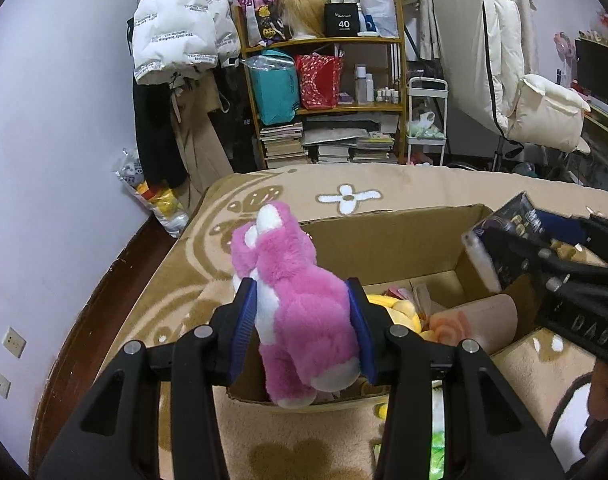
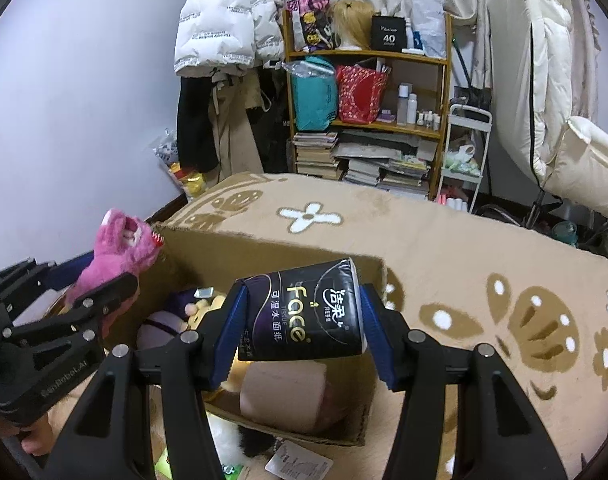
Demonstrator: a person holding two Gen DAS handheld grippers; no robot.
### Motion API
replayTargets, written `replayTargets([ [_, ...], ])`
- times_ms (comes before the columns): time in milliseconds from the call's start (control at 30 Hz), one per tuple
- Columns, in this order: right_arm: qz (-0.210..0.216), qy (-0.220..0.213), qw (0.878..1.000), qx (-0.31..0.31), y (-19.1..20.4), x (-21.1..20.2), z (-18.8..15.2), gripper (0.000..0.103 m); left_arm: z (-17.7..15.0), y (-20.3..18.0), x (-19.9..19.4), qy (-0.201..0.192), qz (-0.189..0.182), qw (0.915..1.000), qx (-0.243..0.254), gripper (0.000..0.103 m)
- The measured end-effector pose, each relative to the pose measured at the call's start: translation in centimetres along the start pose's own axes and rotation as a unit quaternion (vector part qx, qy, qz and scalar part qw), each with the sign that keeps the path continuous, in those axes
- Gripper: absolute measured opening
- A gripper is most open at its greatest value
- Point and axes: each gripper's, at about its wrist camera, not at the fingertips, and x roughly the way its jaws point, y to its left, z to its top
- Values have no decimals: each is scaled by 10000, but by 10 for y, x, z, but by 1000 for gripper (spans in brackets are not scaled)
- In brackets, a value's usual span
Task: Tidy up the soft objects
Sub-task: 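Lift the pink bear over the box with the left tool while the right tool carries the black pack there, then release the pink bear into the box with the left tool while the right tool drops the black pack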
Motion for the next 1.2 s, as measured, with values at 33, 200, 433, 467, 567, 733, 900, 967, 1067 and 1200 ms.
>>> replayTargets([
  [33, 1, 36, 10000, -6, 1, 2, -2, 59, 0, 0, 0, -7, -6, 10000, 9, 43],
  [200, 37, 132, 9999, 78, -2, 5, -7, 60, -2, 0, 0, -47, -75, 10000, 14, 43],
  [433, 82, 181, 9997, 169, -7, 4, -9, 60, -3, 0, -5, -108, -212, 9997, -26, 43],
  [467, 91, 183, 9996, 175, -7, 4, -9, 60, -3, -1, -6, -120, -220, 9997, 6, 43],
  [567, 109, 207, 9996, 157, -8, 5, -10, 60, -4, -3, -7, -140, -343, 9993, -2, 43],
  [733, 181, 319, 9991, 233, -10, 7, -12, 62, -2, -4, -5, -24, -431, 9991, -34, 46],
  [900, 240, 412, 9985, 254, -12, 5, -14, 63, -4, -7, -3, 24, -313, 9995, -59, 69],
  [967, 169, 431, 9986, 241, -11, 2, -17, 70, -5, -7, -4, 20, -293, 9995, -70, 79],
  [1067, 193, 448, 9983, 331, -11, -5, -19, 82, -5, -8, -8, 64, -212, 9998, -23, 90],
  [1200, 228, 332, 9983, 411, -12, -19, -17, 96, -6, -2, -17, 48, -25, 10000, -72, 96],
])
